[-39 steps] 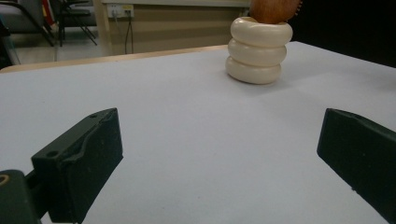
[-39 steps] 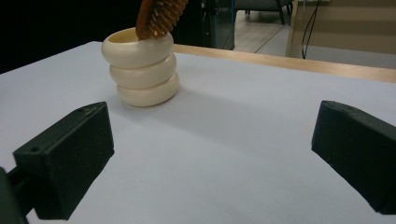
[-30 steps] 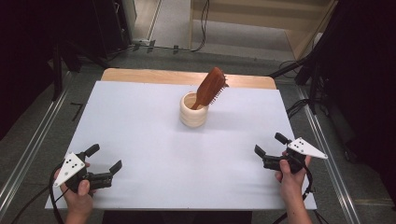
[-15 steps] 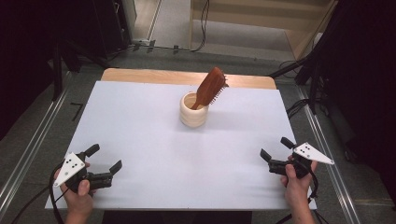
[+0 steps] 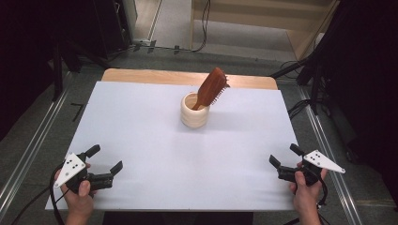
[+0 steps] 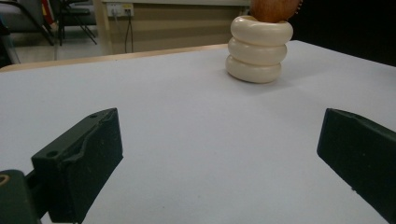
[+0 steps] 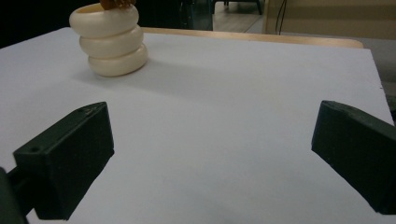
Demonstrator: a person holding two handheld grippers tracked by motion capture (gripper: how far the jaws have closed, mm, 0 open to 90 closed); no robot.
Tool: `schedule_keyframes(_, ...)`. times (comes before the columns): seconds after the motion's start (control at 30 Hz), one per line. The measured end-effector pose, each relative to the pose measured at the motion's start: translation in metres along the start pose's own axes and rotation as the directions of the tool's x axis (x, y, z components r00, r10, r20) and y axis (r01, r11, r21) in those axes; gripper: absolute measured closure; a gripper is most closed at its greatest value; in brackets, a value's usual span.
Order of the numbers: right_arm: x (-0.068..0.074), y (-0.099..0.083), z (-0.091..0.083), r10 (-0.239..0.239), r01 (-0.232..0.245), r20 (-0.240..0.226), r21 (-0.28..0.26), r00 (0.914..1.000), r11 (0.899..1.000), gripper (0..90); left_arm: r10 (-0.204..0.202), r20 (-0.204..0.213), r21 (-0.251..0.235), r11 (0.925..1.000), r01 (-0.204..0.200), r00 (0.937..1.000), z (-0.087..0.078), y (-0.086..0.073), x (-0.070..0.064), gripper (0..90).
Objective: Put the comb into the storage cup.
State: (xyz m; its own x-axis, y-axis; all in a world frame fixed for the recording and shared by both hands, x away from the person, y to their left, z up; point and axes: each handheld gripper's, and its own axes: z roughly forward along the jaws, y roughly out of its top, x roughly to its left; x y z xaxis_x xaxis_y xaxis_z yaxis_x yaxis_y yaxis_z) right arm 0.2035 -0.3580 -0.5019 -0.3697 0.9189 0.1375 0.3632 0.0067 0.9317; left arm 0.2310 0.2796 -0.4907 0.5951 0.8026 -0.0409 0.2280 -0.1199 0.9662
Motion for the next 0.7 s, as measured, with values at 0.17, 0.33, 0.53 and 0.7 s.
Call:
schedule_keyframes(0.17, -0.005, -0.008, -0.01, 0.021, -0.021, 0.006, -0.01, 0.9998, 1.0, 0.0, -0.001, 0.0, 0.0, 1.0, 0.001, 1.0, 0.0, 0.0, 0.0, 0.6)
schedule_keyframes(0.33, -0.011, -0.014, -0.021, 0.023, -0.023, 0.01, -0.016, 0.9997, 1.0, 0.0, 0.0, -0.001, 0.001, 1.0, 0.0, 1.0, 0.0, 0.0, 0.0, 0.6)
schedule_keyframes(0.53, -0.01, -0.022, -0.026, 0.025, -0.025, 0.019, -0.024, 0.9995, 0.999, 0.0, 0.008, 0.001, 0.007, 0.9999, -0.008, 1.0, 0.001, 0.0, 0.0, 0.6)
schedule_keyframes(0.7, -0.007, -0.026, -0.022, -0.029, 0.029, 0.003, -0.022, 0.9996, 0.999, 0.0, -0.005, -0.006, 0.003, 1.0, 0.006, 1.0, 0.001, 0.0, 0.001, 0.6)
